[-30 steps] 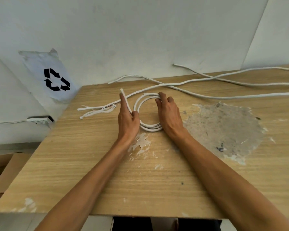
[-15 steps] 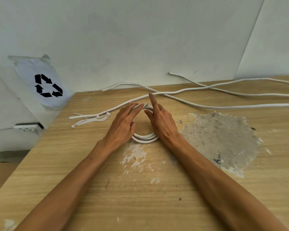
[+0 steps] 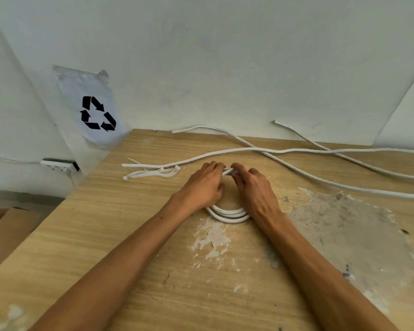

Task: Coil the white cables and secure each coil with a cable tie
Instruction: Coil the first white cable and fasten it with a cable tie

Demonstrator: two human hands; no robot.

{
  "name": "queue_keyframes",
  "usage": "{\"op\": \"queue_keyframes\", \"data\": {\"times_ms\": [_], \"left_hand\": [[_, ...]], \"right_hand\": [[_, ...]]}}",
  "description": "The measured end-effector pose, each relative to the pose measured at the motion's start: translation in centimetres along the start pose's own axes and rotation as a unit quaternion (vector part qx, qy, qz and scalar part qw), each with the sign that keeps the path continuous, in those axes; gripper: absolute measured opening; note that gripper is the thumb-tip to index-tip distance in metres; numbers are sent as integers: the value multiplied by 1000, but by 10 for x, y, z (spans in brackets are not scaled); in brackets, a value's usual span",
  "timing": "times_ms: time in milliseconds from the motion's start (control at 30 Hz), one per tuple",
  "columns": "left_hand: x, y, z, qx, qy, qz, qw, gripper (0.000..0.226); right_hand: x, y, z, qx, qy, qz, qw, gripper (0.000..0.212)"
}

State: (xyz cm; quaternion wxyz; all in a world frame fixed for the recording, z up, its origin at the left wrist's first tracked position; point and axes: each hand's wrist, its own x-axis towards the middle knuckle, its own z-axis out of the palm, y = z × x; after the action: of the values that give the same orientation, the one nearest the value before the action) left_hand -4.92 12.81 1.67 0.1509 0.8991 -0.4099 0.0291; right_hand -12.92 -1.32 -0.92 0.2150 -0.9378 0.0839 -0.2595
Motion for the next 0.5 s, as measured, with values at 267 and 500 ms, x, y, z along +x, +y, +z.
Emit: {"op": "queue_keyframes", "data": {"times_ms": [267,500], "left_hand": [[-19,-16,-2,-191,49,-41,979,33],[-61,-46,-26,0,103,-56,993,38]], "right_hand": [[8,-8,0,-48,2,-105,993,35],[17,-56,19,-29,-39,-178,983,38]]}}
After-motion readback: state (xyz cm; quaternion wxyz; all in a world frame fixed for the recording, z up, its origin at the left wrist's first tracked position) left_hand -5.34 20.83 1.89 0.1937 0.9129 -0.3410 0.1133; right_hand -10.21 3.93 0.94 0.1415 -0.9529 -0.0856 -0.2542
